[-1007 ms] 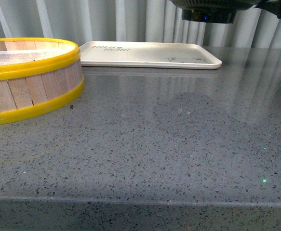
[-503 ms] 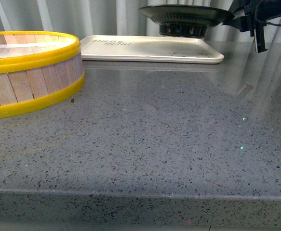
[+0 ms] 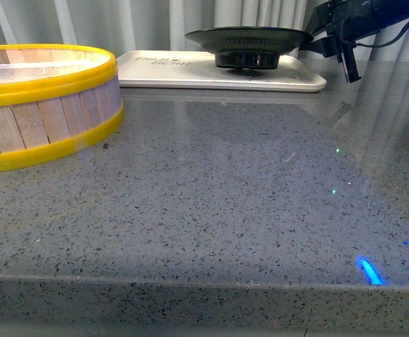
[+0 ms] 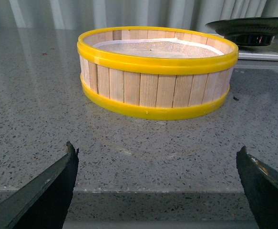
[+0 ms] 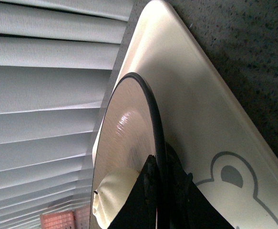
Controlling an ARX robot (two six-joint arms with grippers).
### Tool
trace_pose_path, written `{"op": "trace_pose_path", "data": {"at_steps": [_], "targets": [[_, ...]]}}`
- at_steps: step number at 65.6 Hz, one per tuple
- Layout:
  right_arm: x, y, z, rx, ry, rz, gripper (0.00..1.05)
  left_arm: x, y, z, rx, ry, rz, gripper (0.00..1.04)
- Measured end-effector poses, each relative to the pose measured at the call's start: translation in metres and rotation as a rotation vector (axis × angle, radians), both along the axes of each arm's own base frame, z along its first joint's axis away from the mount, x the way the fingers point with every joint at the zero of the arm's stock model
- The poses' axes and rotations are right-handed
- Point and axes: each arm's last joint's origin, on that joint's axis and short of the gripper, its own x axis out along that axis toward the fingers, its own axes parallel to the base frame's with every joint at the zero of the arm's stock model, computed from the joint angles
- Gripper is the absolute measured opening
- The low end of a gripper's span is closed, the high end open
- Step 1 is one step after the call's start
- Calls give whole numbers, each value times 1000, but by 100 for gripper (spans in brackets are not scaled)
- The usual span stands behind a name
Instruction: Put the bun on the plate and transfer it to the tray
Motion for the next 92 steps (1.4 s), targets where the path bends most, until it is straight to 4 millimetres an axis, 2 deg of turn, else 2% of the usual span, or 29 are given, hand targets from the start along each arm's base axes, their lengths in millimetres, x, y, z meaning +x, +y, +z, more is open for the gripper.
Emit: {"op": "trace_pose_path", "data": {"at_steps": [13, 23, 37, 46, 55, 68, 72, 79, 81, 83, 86, 92], "targets": [[-6, 13, 13, -31, -23, 22, 3, 0, 0, 0, 0, 0, 0, 98], [-16, 13, 17, -42, 2, 13, 4, 0, 0, 0, 0, 0, 0, 98], [-24, 5, 32, -31, -8, -4, 38, 0, 0, 0, 0, 0, 0, 98], [-34, -9, 43, -23, -31, -28, 73, 0, 0, 0, 0, 0, 0, 98], [-43, -18, 56, -17, -70, -47, 96, 0, 0, 0, 0, 0, 0, 98], [-68, -29, 76, 19, -168, -99, 96, 0, 0, 0, 0, 0, 0, 98], [-85, -34, 83, 25, -211, -144, 96, 0, 0, 0, 0, 0, 0, 98], [-136, -47, 91, -38, -305, -261, 96, 0, 0, 0, 0, 0, 0, 98], [-153, -52, 92, -65, -326, -288, 96, 0, 0, 0, 0, 0, 0, 98], [-184, -61, 92, -122, -356, -341, 96, 0, 0, 0, 0, 0, 0, 98], [-211, -68, 89, -200, -371, -399, 96, 0, 0, 0, 0, 0, 0, 98], [-273, -80, 65, -369, -352, -474, 96, 0, 0, 0, 0, 0, 0, 98]]}}
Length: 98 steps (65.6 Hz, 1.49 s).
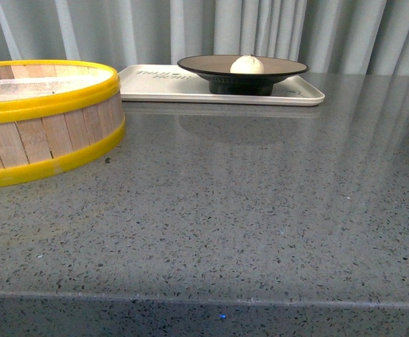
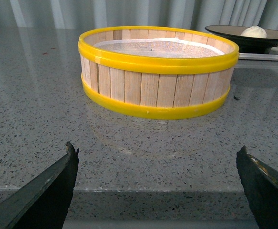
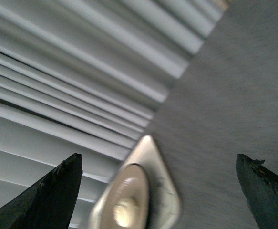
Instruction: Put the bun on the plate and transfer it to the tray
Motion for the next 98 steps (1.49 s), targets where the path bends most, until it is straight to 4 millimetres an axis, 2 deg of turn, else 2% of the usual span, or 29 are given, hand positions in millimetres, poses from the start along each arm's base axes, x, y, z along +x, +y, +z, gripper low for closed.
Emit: {"op": "trace_pose_path", "data": {"at_steps": [2, 7, 9, 16, 25, 33, 36, 40, 46, 55, 61, 67, 85, 98], "targets": [[-25, -3, -16, -57, 25, -36, 96, 0, 0, 0, 0, 0, 0, 98], [-65, -6, -46, -150, 88, -80, 96, 0, 0, 0, 0, 0, 0, 98], [-83, -5, -65, -207, 121, -97, 96, 0, 0, 0, 0, 0, 0, 98], [-117, -8, -109, -321, 191, -131, 96, 0, 0, 0, 0, 0, 0, 98], [-144, -14, -161, -536, 277, -217, 96, 0, 0, 0, 0, 0, 0, 98], [-148, -15, -178, -649, 271, -214, 96, 0, 0, 0, 0, 0, 0, 98], [-149, -14, -185, -726, 186, -94, 88, 0, 0, 0, 0, 0, 0, 98], [-152, -8, -188, -854, 73, 35, 78, 0, 0, 0, 0, 0, 0, 98], [-154, 7, -184, -921, -1, 152, 62, 0, 0, 0, 0, 1, -2, 98], [-161, 22, -176, -952, -10, 159, 35, 0, 0, 0, 0, 0, 1, 98], [-167, 27, -174, -955, 1, 167, 21, 0, 0, 0, 0, 0, 0, 98], [-173, 32, -170, -963, -12, 159, 1, 0, 0, 0, 0, 0, 0, 98], [-182, 46, -168, -968, -24, 162, 2, 0, 0, 0, 0, 0, 0, 98], [-187, 47, -167, -968, -25, 161, 2, 0, 0, 0, 0, 0, 0, 98]]}}
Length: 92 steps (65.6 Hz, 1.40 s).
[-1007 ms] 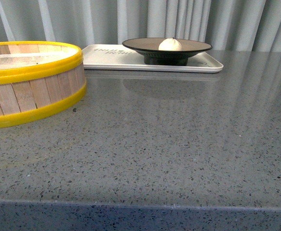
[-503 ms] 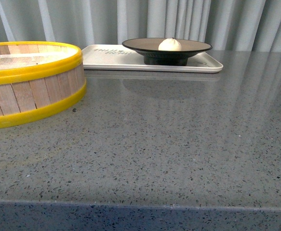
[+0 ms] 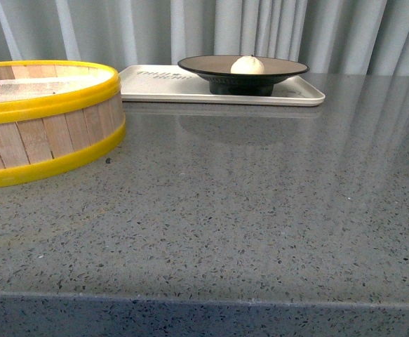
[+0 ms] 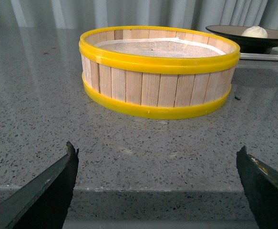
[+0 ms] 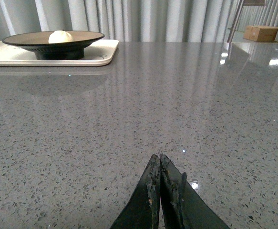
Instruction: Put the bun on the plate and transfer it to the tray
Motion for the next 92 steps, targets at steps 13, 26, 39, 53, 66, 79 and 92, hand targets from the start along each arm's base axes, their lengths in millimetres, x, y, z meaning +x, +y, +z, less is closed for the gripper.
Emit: {"op": "trace_pose_path", "data": {"at_steps": [13, 26, 39, 53, 66, 79, 92], "targets": [[-5, 0, 0, 0, -2, 0, 2, 0, 0, 0, 0, 0, 0, 98], [-8, 0, 0, 0, -2, 0, 2, 0, 0, 0, 0, 0, 0, 98], [-18, 0, -5, 0, 26, 1, 2, 0, 0, 0, 0, 0, 0, 98], [-19, 0, -3, 0, 5, 1, 2, 0, 0, 0, 0, 0, 0, 98], [-19, 0, -3, -1, 5, 1, 21, 0, 0, 0, 0, 0, 0, 98], [-19, 0, -3, -1, 5, 1, 58, 0, 0, 0, 0, 0, 0, 98], [-19, 0, -3, -1, 5, 1, 92, 0, 0, 0, 0, 0, 0, 98]]}}
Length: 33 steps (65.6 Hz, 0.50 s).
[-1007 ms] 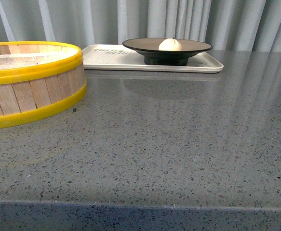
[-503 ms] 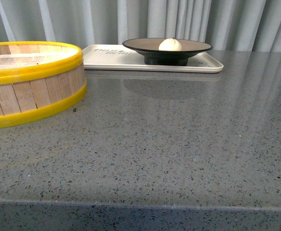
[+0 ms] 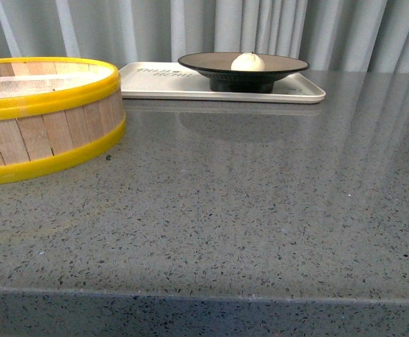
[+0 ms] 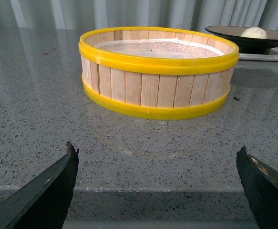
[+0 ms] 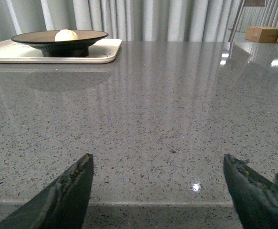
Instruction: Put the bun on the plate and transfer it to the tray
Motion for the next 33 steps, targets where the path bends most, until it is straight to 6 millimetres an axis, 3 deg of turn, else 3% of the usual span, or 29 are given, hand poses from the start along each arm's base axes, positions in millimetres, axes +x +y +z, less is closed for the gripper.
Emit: {"op": "trace_pose_path", "data": {"at_steps": [3, 33], "targets": [[0, 0, 0, 0, 0, 0, 98, 0, 0, 0, 0, 0, 0, 98], [0, 0, 0, 0, 0, 0, 96, 0, 0, 0, 0, 0, 0, 98]]}}
